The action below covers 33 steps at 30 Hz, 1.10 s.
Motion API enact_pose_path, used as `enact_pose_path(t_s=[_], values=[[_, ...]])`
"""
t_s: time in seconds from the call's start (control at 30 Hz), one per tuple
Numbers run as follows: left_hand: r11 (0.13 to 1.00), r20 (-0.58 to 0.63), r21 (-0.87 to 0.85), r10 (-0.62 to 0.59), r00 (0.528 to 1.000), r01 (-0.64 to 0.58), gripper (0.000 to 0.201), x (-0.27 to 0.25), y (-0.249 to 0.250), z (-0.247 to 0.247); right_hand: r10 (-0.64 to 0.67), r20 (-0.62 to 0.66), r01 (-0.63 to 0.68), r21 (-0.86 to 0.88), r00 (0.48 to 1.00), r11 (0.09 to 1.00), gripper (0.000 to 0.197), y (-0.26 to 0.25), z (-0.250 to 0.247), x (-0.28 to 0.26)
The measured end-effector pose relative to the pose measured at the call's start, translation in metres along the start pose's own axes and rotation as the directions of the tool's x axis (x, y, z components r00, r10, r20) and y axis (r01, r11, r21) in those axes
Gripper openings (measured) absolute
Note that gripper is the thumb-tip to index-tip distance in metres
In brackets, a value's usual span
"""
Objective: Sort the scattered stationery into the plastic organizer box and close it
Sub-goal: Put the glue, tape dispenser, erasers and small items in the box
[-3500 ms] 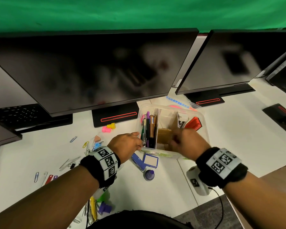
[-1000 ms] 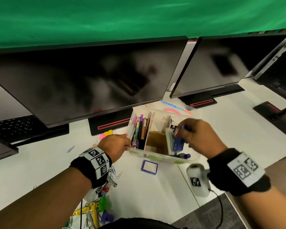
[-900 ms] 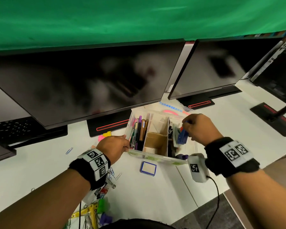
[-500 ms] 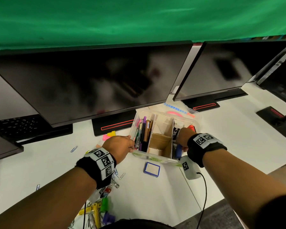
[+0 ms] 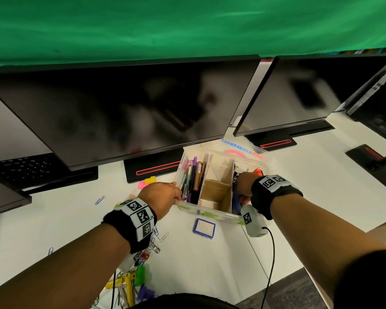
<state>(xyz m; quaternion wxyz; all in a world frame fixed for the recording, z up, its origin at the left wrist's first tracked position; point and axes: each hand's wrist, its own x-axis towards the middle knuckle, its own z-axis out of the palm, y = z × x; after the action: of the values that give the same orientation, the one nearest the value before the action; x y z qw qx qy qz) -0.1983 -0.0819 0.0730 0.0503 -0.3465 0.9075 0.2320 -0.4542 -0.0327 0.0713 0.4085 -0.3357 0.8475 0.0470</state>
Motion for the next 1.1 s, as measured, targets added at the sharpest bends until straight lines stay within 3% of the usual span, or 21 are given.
enact_pose_path(t_s=[0.1,0.23,0.3,0.4,0.53,0.63,0.73,0.83,0.9,1.03,1.1], values=[[1.0,-0.009,0.003,-0.011,1.0,0.012,0.027,0.0,-0.001,0.002,0.044,0.074,-0.058,0.188,0.996,0.981,0.027,0.004,0.003,0.005],[1.0,-0.016,0.001,-0.008,1.0,0.008,0.027,-0.001,-0.001,0.003,0.004,0.038,-0.012,0.205,0.999,0.979,0.023,0.005,0.001,0.002],[1.0,-0.027,0.003,-0.008,1.0,0.008,0.026,-0.001,-0.002,0.004,-0.055,-0.046,0.057,0.047,0.997,0.997,0.009,0.0,-0.003,-0.005],[1.0,-0.038,0.012,-0.011,0.999,0.012,0.026,-0.001,-0.002,0.005,-0.106,-0.107,0.074,-0.272,0.989,0.96,0.009,-0.008,-0.005,-0.015],[1.0,-0.042,0.011,-0.005,0.999,0.006,0.027,0.0,-0.002,0.004,-0.177,-0.183,0.128,-0.252,0.967,0.959,0.035,-0.014,-0.008,-0.041],[1.0,-0.055,0.016,-0.008,0.998,0.009,0.026,0.0,-0.002,0.005,-0.288,-0.253,0.196,-0.334,0.924,0.922,0.027,-0.028,-0.012,-0.074],[1.0,-0.07,0.017,-0.008,0.998,0.009,0.026,-0.001,-0.002,0.005,-0.463,-0.086,0.409,-0.347,0.882,0.844,0.016,-0.031,-0.001,-0.103],[1.0,-0.061,0.015,-0.014,0.998,0.015,0.025,0.0,-0.002,0.004,-0.519,0.158,0.542,-0.297,0.84,0.786,0.02,-0.028,0.032,-0.12],[1.0,-0.043,0.016,-0.018,0.999,0.019,0.025,0.0,-0.001,0.002,-0.515,0.244,0.567,-0.437,0.822,0.698,0.026,-0.027,0.064,-0.113],[0.999,-0.035,0.015,-0.028,0.999,0.028,0.025,-0.001,0.002,0.001,-0.438,0.249,0.495,-0.579,0.864,0.647,0.049,-0.015,0.121,-0.076],[0.999,-0.035,0.009,-0.033,0.999,0.034,0.025,-0.001,0.003,0.0,-0.444,0.2,0.467,-0.603,0.873,0.646,0.049,-0.013,0.13,-0.063]])
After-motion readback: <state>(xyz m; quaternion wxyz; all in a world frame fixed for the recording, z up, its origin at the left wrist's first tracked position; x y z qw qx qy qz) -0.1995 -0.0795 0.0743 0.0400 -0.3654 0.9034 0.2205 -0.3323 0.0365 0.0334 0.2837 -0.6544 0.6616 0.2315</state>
